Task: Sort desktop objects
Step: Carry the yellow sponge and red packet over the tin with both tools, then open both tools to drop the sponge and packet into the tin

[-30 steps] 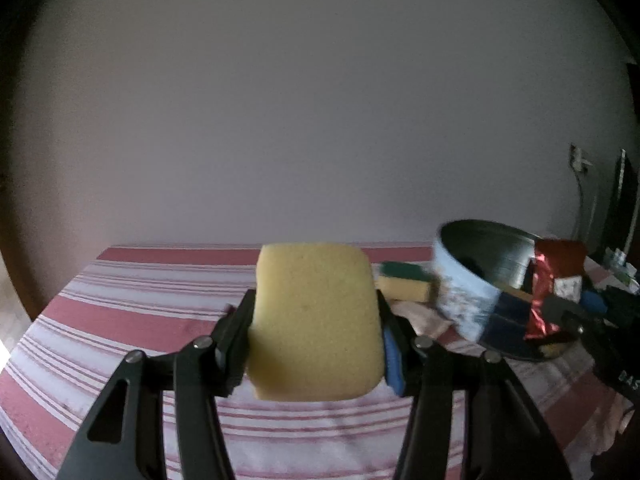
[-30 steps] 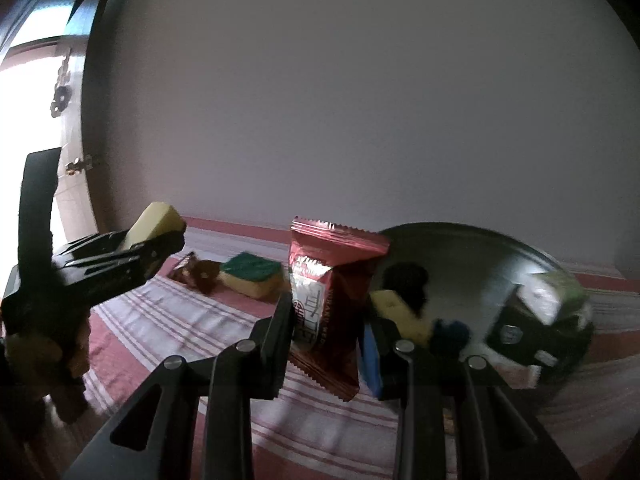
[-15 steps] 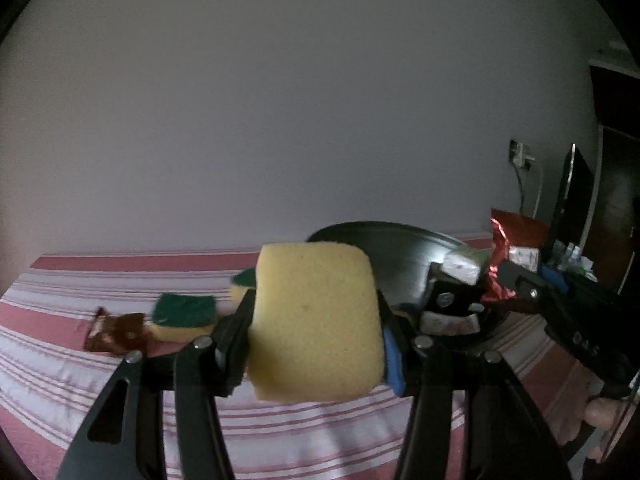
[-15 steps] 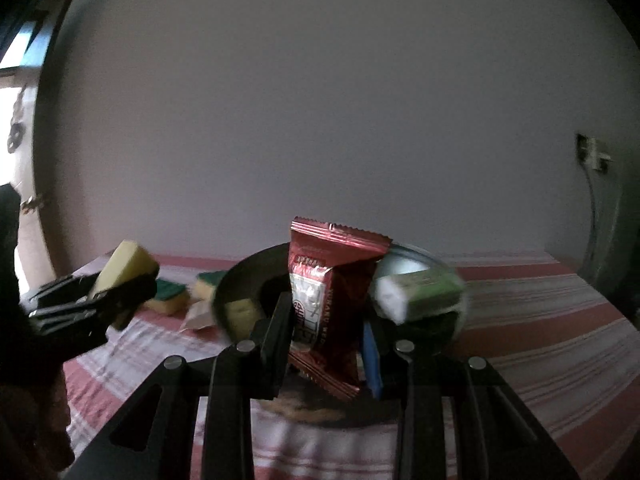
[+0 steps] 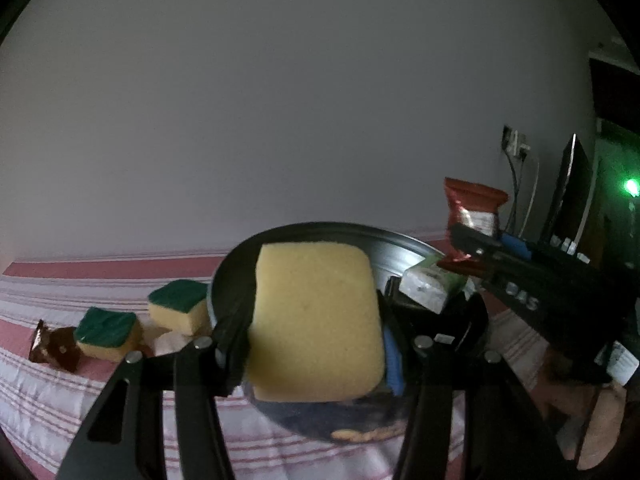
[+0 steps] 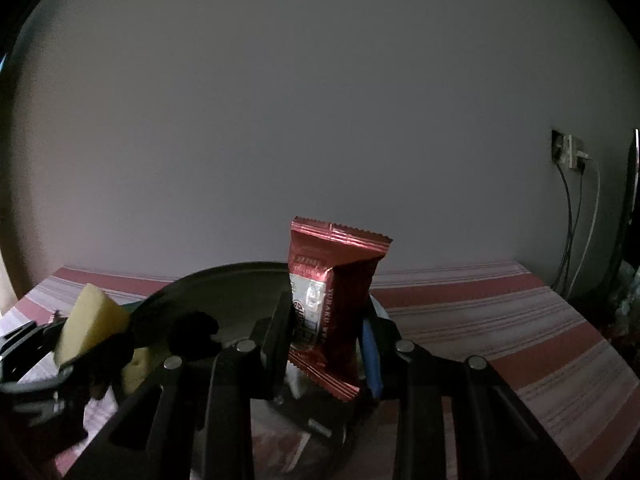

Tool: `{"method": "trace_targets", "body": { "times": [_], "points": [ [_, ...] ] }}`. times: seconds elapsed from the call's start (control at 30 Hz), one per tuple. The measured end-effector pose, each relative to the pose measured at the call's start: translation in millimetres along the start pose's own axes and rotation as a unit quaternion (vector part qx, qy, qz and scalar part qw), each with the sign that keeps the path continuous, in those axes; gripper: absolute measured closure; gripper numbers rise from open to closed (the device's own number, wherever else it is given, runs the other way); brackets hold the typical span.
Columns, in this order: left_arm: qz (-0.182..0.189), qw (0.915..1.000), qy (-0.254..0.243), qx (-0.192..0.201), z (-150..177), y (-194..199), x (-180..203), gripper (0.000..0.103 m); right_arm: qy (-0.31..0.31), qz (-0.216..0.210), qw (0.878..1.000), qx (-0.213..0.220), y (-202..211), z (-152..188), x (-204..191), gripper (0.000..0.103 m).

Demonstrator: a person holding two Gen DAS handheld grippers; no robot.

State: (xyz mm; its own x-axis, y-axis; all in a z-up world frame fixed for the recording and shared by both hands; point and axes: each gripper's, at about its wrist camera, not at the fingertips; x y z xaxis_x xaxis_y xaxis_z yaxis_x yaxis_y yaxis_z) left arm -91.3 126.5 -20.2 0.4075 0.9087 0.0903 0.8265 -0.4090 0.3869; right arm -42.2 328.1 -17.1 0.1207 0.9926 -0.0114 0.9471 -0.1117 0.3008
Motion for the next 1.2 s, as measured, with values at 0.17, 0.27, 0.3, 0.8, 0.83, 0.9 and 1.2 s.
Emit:
{"method": "trace_targets", "body": {
  "times": [0.17,0.27,0.3,0.8,0.83,0.9,1.2],
  "points": [
    [-0.01,0.9996,-0.009,-0.025,-2,-21,5,0.049,-0.009,0.007,0.999,-0.04,-30,-4,9,0.07],
    [-0.006,0.9994,-0.006,-0.035,1,-30,9,0.049,-0.011,0.002,0.999,-0.047,-37,-1,9,0.07],
    [-0.009,0.9993,-0.009,-0.036,1,-31,9,0.049,-0.009,-0.001,0.999,-0.047,-37,-4,7,0.07],
    [-0.074,0.9972,-0.012,-0.001,2,-20,-2,0.0,-0.011,-0.041,0.999,0.013,-40,2,9,0.023],
    [-0.074,0.9972,-0.011,0.001,2,-18,-4,0.0,-0.016,-0.037,0.999,0.029,-33,1,10,0.021],
    [-0.076,0.9971,-0.006,0.002,1,-16,-8,0.0,-0.025,-0.033,0.998,0.047,-23,-1,11,0.02],
    [-0.111,0.9937,-0.007,0.014,1,-19,-13,0.0,-0.102,-0.019,0.993,0.059,-17,8,31,0.015]
  ]
}}
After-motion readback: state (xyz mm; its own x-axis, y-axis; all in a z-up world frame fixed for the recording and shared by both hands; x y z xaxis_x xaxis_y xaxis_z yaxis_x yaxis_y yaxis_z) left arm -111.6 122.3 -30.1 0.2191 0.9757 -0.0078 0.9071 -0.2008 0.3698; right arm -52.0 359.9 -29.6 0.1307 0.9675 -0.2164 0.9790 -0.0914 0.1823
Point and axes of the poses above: each gripper's, at about its wrist camera, not at the fingertips, and y roughly against the way its jaws point, x to its right, z to its underside, and after that the axes turned 3 degrees about x, right-handed
